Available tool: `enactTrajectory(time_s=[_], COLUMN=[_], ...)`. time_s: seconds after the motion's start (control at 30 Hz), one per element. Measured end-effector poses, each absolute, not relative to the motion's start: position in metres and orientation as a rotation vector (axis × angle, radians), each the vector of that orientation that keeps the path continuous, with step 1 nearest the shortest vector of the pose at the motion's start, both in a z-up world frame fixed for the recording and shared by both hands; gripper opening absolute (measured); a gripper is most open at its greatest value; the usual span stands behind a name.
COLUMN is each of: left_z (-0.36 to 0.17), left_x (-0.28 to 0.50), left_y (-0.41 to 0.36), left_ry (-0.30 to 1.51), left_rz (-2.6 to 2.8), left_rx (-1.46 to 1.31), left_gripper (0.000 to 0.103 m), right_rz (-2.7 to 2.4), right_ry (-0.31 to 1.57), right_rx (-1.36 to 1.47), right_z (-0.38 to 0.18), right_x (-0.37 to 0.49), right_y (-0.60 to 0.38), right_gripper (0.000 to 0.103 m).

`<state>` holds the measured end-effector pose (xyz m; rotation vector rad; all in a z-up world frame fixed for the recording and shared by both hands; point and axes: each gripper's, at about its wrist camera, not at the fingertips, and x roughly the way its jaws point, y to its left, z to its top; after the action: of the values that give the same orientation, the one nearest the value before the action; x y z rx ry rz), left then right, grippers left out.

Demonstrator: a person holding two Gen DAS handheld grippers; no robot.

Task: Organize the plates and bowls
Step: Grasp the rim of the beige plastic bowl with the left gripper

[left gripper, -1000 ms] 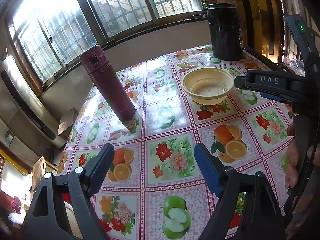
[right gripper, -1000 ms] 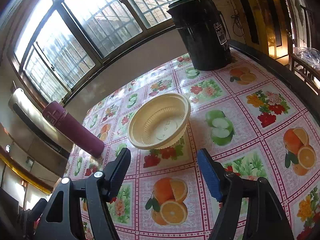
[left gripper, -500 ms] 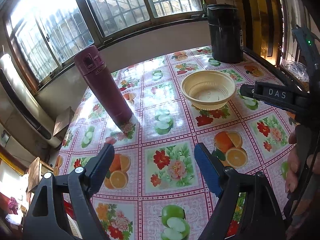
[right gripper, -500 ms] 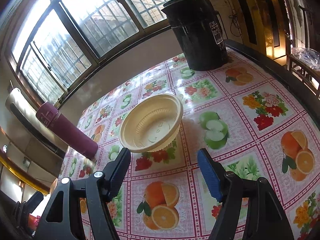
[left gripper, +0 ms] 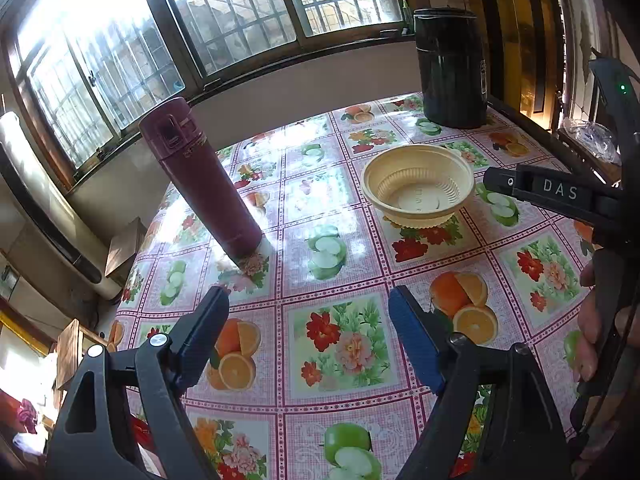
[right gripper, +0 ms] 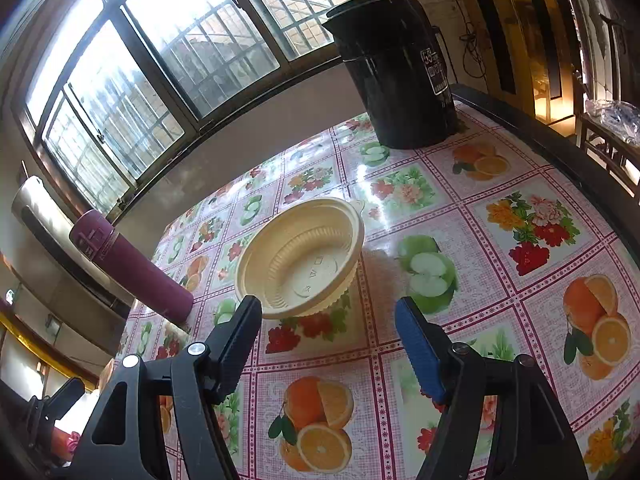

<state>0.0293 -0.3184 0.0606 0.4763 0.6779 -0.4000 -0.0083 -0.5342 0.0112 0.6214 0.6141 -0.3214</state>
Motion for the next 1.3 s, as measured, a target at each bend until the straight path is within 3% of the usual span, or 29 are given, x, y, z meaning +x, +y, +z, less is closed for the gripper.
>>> enactTrajectory(time_s=[0.5, 0.97, 1.07, 1.3], left_z=[0.05, 0.007, 0.003, -0.001], left_x=[0.153, 0.206, 0.208, 0.209], left_y=[-0.37, -0.43, -0.431, -0.43], left_ry=[0.86, 1.086, 1.108, 1.128], left_rz=[-0.328, -0.371, -0.376, -0.406], left_rx=[0.38, 0.366, 0.348, 0.311], left_gripper=[0.083, 0.083, 0.083, 0.082], right_rz=[-0.307, -0.283, -0.28, -0.27], right_ry=[0.624, 0.686, 0.701, 0.726], right_rx=[0.724, 0.784, 0.796, 0.825], right_z=[0.008, -0.014, -0.019, -0.032], right_x=[0.046, 0.07, 0.072, 0.076], right_y=[-0.583, -0.595, -0.596, -0.594], right_gripper=[0.071, 0.07, 0.061, 0.05])
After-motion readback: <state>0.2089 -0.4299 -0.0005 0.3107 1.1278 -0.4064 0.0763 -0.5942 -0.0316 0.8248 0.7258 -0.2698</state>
